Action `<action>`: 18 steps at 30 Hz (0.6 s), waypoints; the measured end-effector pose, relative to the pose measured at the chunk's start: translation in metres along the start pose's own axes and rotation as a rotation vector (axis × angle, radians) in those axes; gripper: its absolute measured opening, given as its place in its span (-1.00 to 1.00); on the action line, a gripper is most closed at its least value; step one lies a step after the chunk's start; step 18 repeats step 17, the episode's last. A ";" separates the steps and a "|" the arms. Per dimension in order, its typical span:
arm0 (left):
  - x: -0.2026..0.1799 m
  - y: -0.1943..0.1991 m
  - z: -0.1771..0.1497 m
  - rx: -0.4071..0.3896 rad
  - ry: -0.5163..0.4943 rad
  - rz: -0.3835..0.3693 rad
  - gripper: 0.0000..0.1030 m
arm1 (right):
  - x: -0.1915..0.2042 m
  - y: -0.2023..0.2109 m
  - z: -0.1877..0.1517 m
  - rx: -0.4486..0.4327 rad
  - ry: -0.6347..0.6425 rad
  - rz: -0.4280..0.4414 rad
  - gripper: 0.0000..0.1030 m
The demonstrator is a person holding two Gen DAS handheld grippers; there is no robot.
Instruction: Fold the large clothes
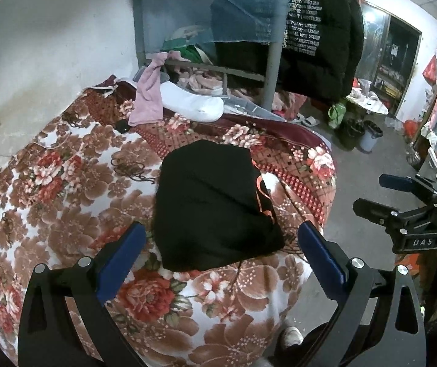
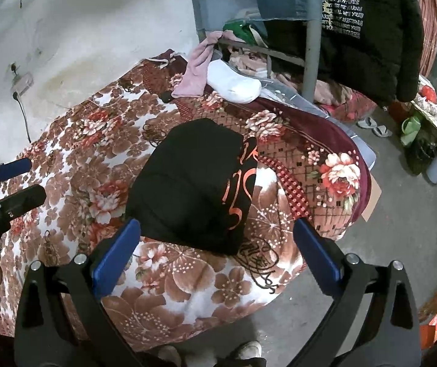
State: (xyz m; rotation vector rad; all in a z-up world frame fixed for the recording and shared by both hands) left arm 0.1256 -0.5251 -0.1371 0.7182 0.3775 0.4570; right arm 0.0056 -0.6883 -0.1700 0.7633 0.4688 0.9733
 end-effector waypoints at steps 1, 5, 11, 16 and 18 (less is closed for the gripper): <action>-0.001 0.000 0.000 0.001 -0.002 0.003 0.89 | 0.002 0.000 0.001 0.000 0.003 -0.001 0.91; 0.001 -0.003 0.004 0.003 0.002 0.009 0.89 | 0.001 0.001 -0.001 0.001 -0.003 -0.002 0.91; 0.005 -0.008 0.008 0.026 0.013 -0.015 0.89 | 0.002 0.000 0.000 0.000 -0.003 -0.001 0.91; 0.005 -0.012 0.010 0.035 0.013 -0.018 0.89 | 0.003 0.001 0.000 0.004 -0.006 -0.003 0.91; 0.005 -0.012 0.011 0.035 0.009 -0.021 0.89 | 0.002 0.000 0.001 0.001 -0.003 -0.002 0.91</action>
Point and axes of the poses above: each gripper's, at about its wrist camera, not at the fingertips, and y roughly against the way its jaws point, x to its left, z to its top, the point moved 3 cm from there along -y, roughly the way its jaws point, and after that the axes turned 12 degrees about -z, right-handed, at the moved point
